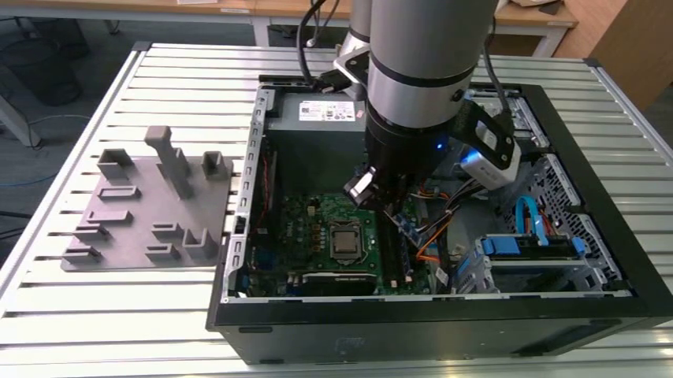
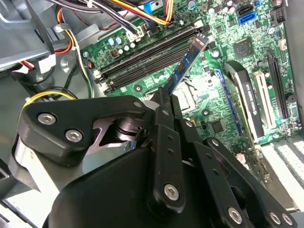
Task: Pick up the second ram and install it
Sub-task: 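Insert the second ram into the second slot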
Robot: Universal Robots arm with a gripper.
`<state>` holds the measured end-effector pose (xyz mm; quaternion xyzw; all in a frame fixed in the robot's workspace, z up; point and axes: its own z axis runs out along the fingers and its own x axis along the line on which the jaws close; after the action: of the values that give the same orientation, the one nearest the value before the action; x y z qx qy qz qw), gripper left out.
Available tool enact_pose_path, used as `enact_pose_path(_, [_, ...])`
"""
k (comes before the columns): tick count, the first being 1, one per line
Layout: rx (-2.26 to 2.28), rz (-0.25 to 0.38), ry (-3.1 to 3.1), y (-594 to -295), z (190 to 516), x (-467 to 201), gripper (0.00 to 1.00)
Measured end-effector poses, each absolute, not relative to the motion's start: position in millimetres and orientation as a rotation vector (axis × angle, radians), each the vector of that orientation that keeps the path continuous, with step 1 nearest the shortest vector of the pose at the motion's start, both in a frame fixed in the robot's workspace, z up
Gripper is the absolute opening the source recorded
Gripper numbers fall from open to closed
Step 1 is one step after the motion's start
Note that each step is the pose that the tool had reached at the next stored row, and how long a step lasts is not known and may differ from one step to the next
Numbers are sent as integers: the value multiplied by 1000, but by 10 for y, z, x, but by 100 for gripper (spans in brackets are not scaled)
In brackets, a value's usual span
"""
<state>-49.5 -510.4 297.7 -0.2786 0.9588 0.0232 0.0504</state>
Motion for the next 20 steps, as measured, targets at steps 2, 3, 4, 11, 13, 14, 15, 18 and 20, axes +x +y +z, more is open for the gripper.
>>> enact_pose_path(2, [-832, 70, 2924, -5104, 2977, -495, 13])
enact_pose_path(3, [-823, 69, 2926, -5104, 2977, -495, 13])
enact_pose_path(4, [-815, 69, 2928, -5104, 2977, -495, 13])
enact_pose_path(11, [-758, 66, 2943, -5104, 2977, -495, 13])
enact_pose_path(13, [-742, 65, 2947, -5104, 2977, -495, 13])
enact_pose_path(14, [-734, 65, 2948, -5105, 2977, -495, 13])
enact_pose_path(15, [-725, 64, 2950, -5104, 2977, -495, 13])
enact_pose_path(18, [-701, 63, 2956, -5105, 2977, -495, 13])
enact_pose_path(20, [-684, 62, 2960, -5104, 2977, -495, 13])
